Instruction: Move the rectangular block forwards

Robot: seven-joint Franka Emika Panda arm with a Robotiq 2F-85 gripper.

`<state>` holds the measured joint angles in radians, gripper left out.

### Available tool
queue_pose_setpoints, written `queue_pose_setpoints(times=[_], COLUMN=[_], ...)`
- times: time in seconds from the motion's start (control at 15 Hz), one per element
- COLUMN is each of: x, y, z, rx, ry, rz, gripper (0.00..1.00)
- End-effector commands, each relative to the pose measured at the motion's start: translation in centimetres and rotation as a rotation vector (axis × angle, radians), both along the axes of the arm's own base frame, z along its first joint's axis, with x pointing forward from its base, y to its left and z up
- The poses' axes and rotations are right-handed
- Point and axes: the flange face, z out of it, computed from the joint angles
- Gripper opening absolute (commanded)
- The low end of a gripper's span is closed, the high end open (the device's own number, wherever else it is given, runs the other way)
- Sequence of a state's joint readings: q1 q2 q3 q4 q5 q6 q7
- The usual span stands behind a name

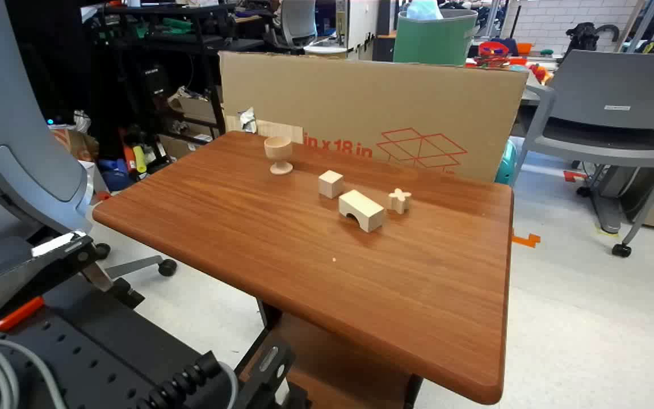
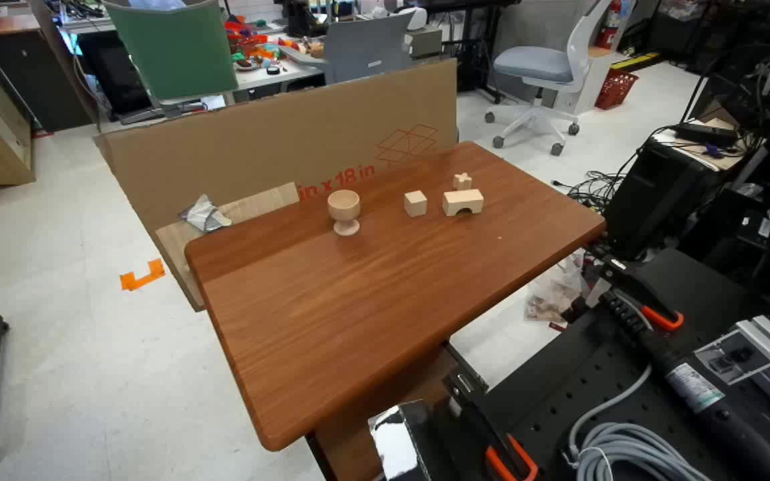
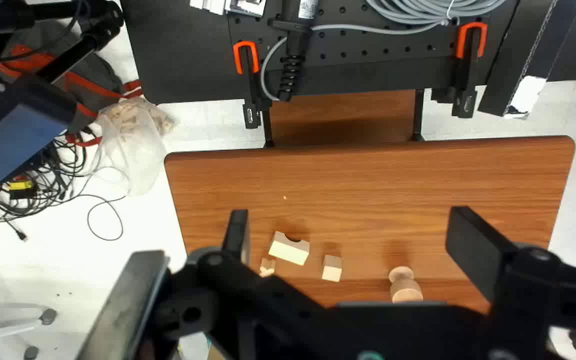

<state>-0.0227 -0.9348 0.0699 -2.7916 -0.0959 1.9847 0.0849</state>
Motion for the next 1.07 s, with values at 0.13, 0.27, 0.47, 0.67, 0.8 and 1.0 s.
queue_pose_setpoints(times=[0.13,0.27,0.47,0.67,0.8,1.0], x=[0.0,0.0,0.0,0.0,0.4,2.8], y=[0.0,0.0,0.0,0.0,0.1,-0.2], z=[0.1,0.1,0.1,0.1,0.1,-0.7], rx=[0.000,0.000,0.000,0.000,0.009,0.015], ry=[0.001,0.001,0.001,0.001,0.021,0.066], rz=[0.000,0.000,0.000,0.000,0.001,0.016], gripper=[1.00,1.00,1.00,1.00,1.00,1.00])
